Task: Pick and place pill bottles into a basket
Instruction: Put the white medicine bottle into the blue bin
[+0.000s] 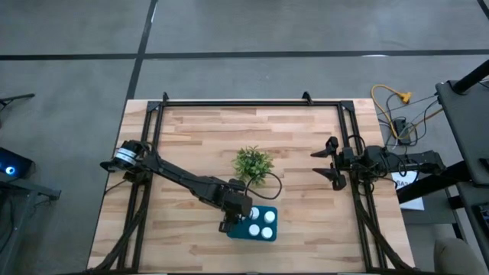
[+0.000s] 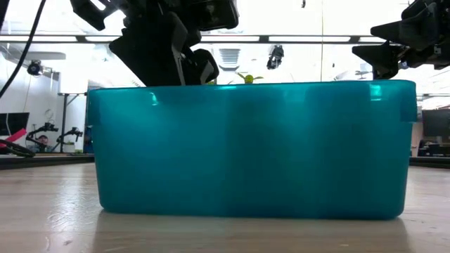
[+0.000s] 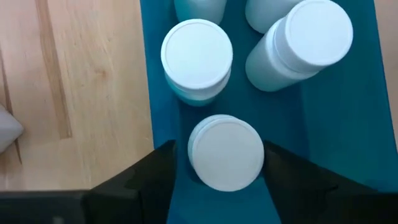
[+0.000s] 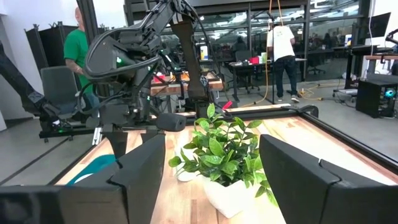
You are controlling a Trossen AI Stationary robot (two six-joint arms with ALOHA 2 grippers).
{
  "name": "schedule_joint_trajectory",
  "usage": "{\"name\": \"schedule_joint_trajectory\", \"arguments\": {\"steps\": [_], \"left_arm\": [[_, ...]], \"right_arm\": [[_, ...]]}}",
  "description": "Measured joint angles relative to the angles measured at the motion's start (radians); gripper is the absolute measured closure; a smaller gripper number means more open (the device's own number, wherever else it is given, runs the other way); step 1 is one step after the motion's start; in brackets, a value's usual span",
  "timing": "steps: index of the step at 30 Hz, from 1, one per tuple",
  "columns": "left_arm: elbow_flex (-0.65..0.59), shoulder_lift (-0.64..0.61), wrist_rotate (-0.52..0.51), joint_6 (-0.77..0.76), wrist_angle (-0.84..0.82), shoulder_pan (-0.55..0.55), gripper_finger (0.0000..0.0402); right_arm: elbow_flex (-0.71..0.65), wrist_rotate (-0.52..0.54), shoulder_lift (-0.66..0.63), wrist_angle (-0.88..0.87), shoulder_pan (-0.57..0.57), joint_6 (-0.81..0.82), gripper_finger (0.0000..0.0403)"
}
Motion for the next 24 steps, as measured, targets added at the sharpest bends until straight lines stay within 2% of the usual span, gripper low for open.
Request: {"name": "schedule_joint_trajectory", "arguments": {"steps": [17,24], "left_arm": [[0.001,-0.012,-0.009,0.002,-0.006,0.001,0.0186],[0.064,-0.041,-0.022,0.046,-0.042,0.002,0.0186]], "right_arm": [[0.0,0.0,0.0,0.0,0.0,0.0,0.0154],[0.0,0.0,0.001,0.0,0.0,0.0,0.0154]]}}
